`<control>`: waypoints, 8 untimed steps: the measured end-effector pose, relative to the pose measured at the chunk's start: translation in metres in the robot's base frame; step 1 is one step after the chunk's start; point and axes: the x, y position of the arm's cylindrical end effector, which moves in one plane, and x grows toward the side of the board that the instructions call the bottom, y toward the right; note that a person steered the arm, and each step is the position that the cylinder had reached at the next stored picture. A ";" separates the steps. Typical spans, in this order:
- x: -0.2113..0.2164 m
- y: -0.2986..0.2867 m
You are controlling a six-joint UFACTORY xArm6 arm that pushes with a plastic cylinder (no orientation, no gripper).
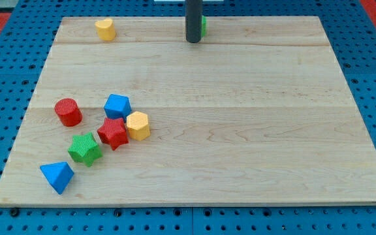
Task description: Move blue cube towards the top center
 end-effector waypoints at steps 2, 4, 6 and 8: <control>0.001 0.000; 0.047 -0.088; 0.137 -0.192; 0.172 -0.159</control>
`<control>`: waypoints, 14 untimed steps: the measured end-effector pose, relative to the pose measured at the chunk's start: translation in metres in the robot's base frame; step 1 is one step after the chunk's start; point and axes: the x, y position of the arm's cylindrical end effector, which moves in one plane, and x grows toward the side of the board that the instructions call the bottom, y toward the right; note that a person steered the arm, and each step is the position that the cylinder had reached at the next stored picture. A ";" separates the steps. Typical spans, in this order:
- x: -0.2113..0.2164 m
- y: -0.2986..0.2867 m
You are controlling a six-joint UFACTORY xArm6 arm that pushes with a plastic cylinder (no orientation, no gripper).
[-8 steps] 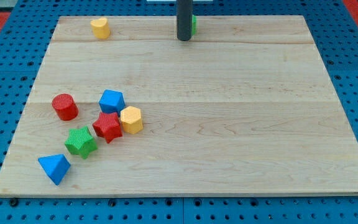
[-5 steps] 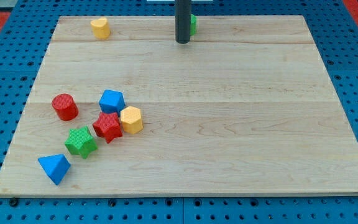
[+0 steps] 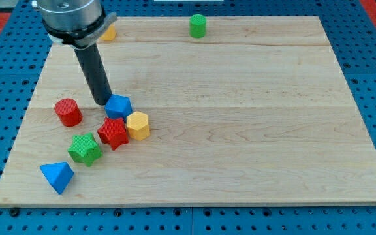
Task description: Move blue cube towards the top center
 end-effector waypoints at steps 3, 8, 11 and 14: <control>-0.008 0.089; 0.031 0.093; -0.020 0.111; 0.030 0.202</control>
